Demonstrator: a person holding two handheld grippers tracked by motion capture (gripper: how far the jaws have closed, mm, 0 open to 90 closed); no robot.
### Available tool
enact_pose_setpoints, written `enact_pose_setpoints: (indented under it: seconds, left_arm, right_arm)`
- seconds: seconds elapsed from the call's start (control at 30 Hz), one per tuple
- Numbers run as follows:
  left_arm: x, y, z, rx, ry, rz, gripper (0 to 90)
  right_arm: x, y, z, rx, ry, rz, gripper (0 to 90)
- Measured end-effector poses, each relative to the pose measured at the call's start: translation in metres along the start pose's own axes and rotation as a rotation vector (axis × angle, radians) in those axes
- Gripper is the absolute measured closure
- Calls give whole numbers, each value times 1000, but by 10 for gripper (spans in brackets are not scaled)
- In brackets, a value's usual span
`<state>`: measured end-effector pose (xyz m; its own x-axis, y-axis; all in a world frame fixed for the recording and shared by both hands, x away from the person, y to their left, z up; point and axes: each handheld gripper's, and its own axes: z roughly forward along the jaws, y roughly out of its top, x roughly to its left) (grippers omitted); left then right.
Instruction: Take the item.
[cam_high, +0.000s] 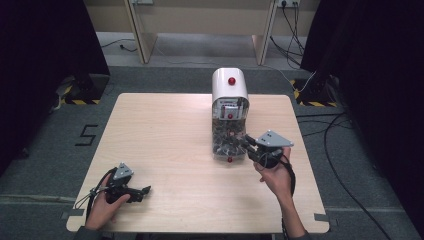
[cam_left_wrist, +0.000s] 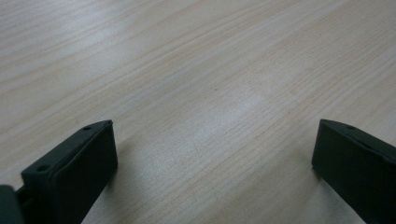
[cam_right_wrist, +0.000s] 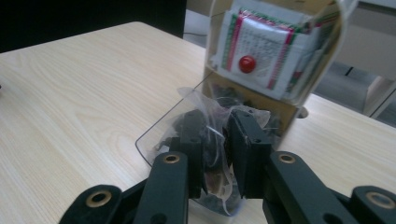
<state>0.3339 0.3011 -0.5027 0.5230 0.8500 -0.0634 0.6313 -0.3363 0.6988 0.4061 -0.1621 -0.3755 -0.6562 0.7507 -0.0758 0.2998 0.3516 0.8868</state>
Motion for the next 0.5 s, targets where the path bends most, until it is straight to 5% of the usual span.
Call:
enact_pose_setpoints:
  seconds: [0.5]
  left_arm:
    - [0,0,0,1,0,2,0]
  right_arm:
    - [-32,-7,-31,5,-55,47,764]
